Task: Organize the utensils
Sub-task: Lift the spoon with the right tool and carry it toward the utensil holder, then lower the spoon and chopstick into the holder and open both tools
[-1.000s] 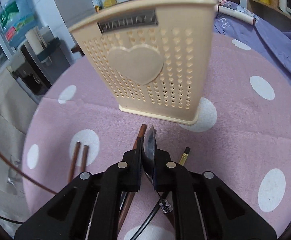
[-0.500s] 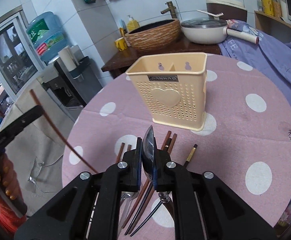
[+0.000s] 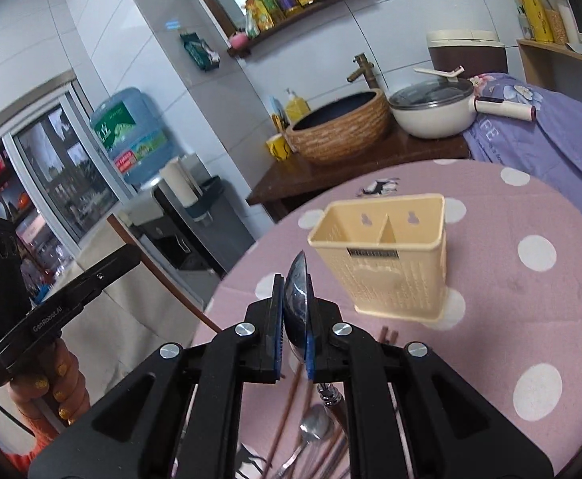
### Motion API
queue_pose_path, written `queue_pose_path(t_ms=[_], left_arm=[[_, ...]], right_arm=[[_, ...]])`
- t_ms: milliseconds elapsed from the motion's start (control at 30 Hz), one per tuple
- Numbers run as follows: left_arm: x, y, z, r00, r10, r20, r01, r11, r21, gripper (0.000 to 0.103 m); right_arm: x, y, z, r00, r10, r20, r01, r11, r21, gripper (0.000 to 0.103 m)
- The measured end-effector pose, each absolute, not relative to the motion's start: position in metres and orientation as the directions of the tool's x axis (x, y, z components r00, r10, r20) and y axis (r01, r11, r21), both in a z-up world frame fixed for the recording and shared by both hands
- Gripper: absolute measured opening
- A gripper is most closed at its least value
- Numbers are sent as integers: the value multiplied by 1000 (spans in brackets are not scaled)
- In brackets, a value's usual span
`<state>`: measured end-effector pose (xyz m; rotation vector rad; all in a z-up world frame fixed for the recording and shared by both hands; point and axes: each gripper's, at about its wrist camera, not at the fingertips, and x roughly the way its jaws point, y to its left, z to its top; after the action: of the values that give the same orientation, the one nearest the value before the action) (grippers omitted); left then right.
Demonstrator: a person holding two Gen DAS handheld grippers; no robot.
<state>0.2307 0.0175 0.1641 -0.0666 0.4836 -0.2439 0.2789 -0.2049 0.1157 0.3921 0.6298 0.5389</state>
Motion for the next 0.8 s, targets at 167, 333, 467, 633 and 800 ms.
queue_pose_path(t_ms=[167, 333, 467, 633, 800], left_arm=[[257, -1, 210, 880, -272, -388, 245, 962, -118, 7], [295, -18, 246, 897, -289, -336, 246, 955, -164, 7], [326, -32, 249, 914, -265, -306, 221, 960, -172, 7], [350, -43, 216, 902, -245, -356, 197, 966, -165, 7], [360, -47, 171, 869, -253, -424, 199, 966, -167, 7]], right_arm=[[306, -206, 159, 747, 564, -352, -375, 795, 477, 9], [345, -207, 192, 817, 515, -258, -371, 813, 449, 9], [380, -211, 193, 864, 448, -231, -328, 848, 417, 9], [413, -218, 157, 868, 409, -282, -265, 861, 434, 9], [413, -218, 112, 855, 391, -341, -231, 875, 425, 9]])
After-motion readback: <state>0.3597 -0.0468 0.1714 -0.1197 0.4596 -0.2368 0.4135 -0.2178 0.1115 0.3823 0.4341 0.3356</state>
